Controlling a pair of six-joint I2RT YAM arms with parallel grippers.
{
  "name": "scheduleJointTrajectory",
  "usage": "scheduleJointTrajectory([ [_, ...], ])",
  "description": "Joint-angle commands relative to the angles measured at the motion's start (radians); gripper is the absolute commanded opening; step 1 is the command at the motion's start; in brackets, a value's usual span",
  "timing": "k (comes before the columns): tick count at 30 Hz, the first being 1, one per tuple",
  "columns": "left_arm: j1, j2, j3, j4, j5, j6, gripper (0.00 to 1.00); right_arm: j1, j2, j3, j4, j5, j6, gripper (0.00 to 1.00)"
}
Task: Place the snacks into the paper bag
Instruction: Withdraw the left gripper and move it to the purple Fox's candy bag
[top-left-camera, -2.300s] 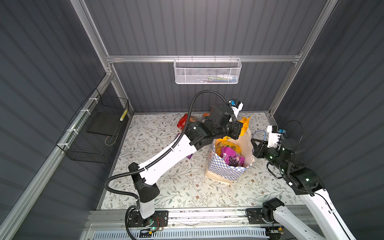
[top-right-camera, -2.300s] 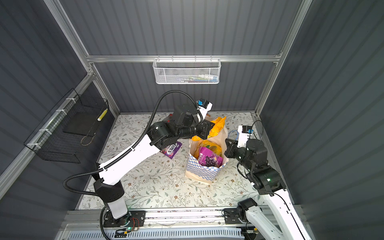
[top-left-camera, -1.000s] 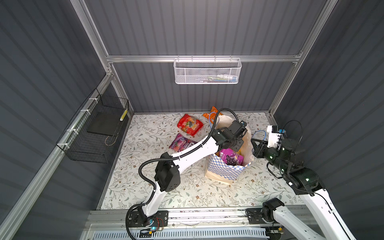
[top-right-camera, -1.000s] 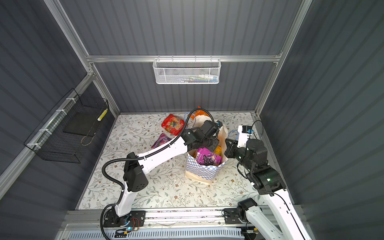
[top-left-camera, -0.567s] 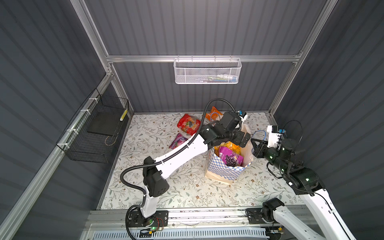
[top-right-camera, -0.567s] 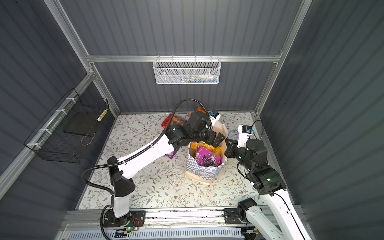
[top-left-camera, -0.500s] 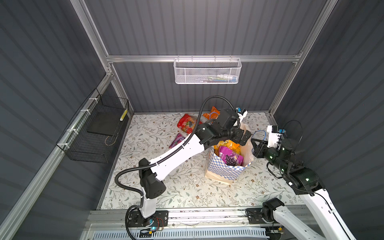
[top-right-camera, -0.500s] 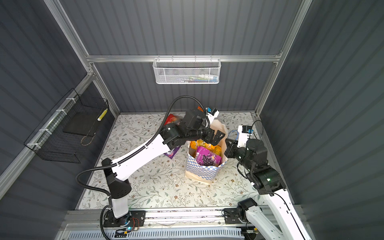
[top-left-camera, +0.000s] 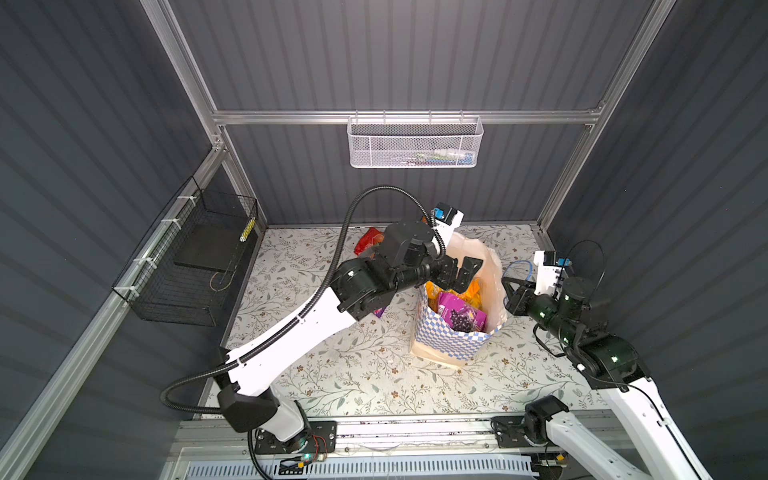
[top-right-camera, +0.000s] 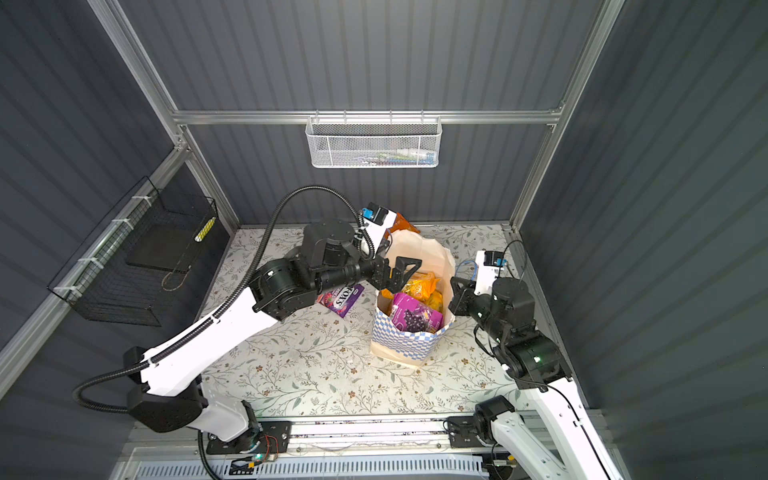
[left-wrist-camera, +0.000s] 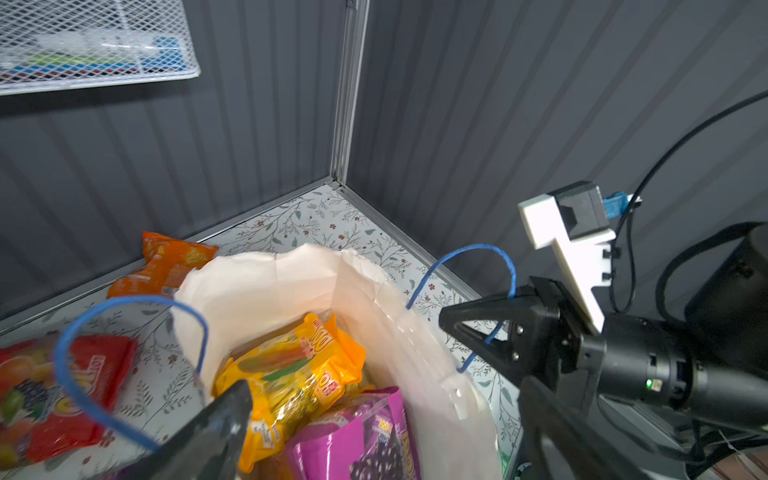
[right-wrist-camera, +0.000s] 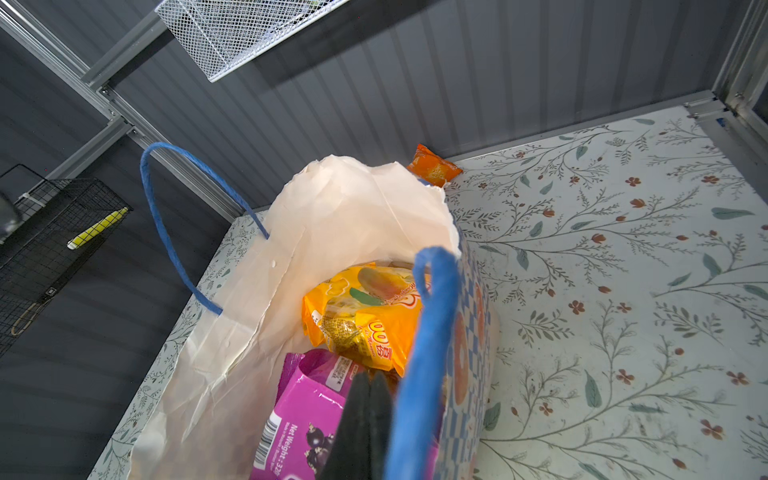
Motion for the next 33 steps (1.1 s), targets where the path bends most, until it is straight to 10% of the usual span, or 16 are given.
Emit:
scheduleJointTrajectory([
  [1, 0.003, -0.094, -0.064, 0.029, -0.114, -0.024, 1.0, -0.001, 0.0, -0.009, 0.001, 0.002, -0.009, 0.0],
  [7, 0.062, -0.181, -0.185, -0.061, -0.258, -0.132, 1.0, -0.001, 0.0, -0.009, 0.001, -0.001, -0.009, 0.0],
  [20, 0.728, -0.102, -0.646, 0.111, 0.313, -0.361, 1.0, -0.001, 0.004, -0.011, 0.005, -0.005, -0.008, 0.0],
  [33, 0.87, 0.213, -0.579, 0.088, 0.278, -0.22, 0.95, -0.002, 0.002, -0.011, 0.006, -0.012, -0.008, 0.0],
])
